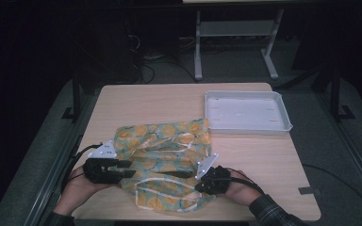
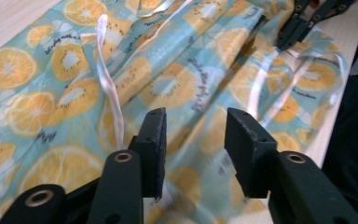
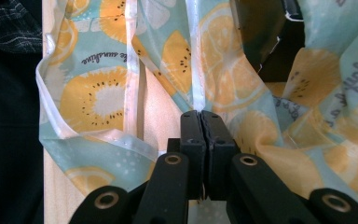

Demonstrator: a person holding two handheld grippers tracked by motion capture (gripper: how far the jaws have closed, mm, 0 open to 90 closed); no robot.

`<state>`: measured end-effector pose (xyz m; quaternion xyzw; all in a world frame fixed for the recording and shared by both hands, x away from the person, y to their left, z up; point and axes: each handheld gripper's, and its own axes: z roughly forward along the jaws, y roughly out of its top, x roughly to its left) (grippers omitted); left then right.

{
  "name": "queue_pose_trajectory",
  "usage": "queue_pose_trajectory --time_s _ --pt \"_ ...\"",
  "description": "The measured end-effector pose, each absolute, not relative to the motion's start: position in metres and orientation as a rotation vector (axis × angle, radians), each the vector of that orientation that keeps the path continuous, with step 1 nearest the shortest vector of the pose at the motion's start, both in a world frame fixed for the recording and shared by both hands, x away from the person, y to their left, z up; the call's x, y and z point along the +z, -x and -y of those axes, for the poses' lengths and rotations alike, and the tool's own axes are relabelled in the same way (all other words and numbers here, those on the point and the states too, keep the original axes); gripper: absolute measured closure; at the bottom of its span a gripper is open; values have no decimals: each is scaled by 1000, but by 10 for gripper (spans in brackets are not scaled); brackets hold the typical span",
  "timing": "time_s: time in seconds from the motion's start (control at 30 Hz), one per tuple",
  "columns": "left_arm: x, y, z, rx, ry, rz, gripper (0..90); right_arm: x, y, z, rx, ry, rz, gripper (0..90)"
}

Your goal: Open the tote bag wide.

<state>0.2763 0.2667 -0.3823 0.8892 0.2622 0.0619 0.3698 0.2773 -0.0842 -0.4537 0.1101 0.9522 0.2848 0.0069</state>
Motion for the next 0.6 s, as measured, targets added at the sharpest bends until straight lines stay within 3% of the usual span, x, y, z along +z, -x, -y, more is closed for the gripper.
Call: queue_pose_trajectory --time_s 0.13,0.3,0.6 --pt "-395 -284 -263 115 -2299 -697 613 -454 -277 84 892 -348 -2980 875" --pt "-408 -280 -268 57 -2333 -725 893 -454 -277 85 895 -346 -2983 874" --pt "-432 -274 -271 25 -2402 -770 897 -454 -276 84 886 -339 -2983 875"
